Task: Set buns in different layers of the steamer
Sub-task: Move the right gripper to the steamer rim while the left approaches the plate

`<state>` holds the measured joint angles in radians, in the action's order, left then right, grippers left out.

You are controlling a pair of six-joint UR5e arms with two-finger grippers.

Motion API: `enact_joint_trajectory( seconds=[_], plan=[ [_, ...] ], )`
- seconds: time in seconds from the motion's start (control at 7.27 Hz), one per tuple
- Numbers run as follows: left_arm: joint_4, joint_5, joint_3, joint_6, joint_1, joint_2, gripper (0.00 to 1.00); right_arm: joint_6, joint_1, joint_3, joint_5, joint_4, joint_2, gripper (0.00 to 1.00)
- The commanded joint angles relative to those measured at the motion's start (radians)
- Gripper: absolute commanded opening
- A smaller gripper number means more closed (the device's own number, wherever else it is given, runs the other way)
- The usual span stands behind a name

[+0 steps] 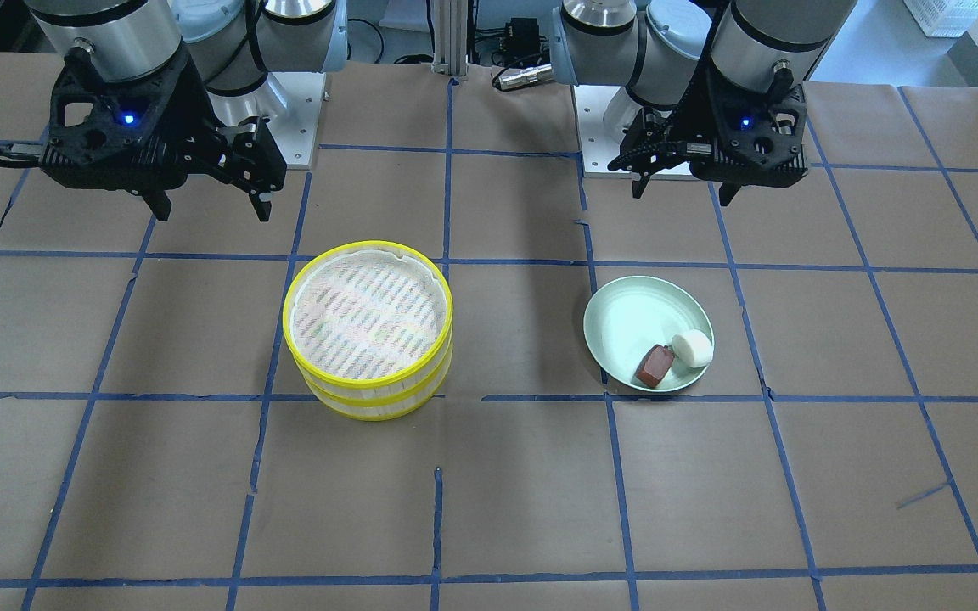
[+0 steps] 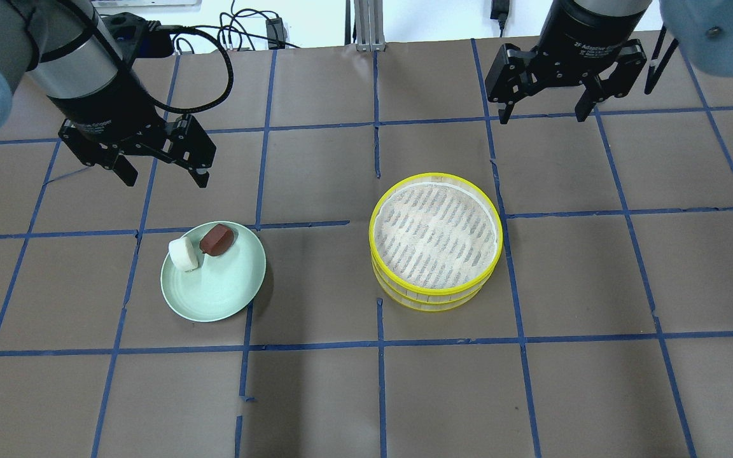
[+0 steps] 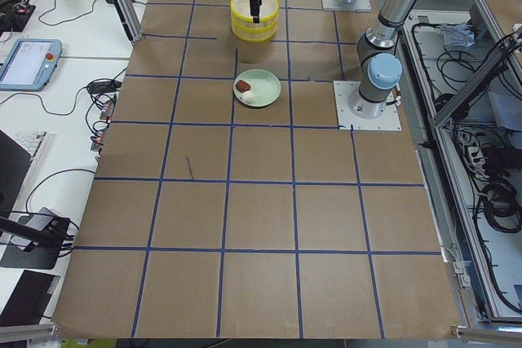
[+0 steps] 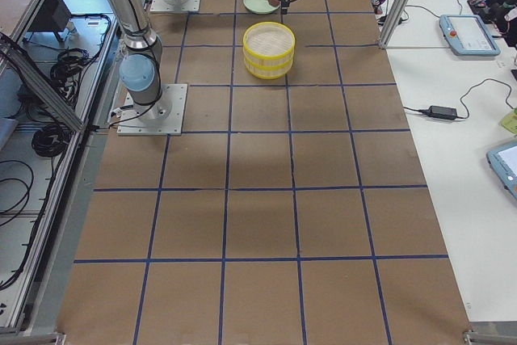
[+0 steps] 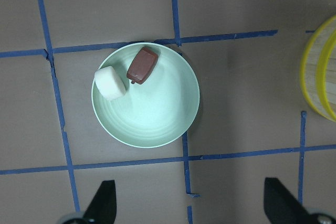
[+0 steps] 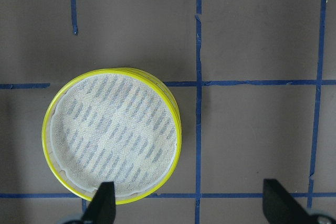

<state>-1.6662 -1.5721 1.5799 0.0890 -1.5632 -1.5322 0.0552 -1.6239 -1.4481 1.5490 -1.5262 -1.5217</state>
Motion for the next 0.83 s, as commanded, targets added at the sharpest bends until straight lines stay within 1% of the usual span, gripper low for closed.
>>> enact_joint_trajectory(
  seconds=[0.0,0.28,0.41,0.55,0.69],
  plan=[
    [0.000,0.001,0.000,0.001,0.000,0.001,1.00,0.000,0.001,0.000,0.002,0.004,0.000,1.00],
    [-0.001,0.000,0.008,0.003,-0.001,-0.002,1.00,-0.005,0.006,-0.009,0.006,0.008,0.000,1.00],
    [0.000,0.000,0.005,0.012,-0.001,0.000,1.00,-0.003,0.003,-0.046,0.006,-0.008,0.011,1.00],
    [-0.001,0.000,0.008,0.015,0.011,0.003,1.00,-0.003,-0.001,-0.108,0.000,-0.049,0.032,1.00],
    [-0.001,0.000,0.009,0.024,0.032,0.003,1.00,0.000,-0.001,-0.177,0.006,-0.136,0.058,1.00]
  ],
)
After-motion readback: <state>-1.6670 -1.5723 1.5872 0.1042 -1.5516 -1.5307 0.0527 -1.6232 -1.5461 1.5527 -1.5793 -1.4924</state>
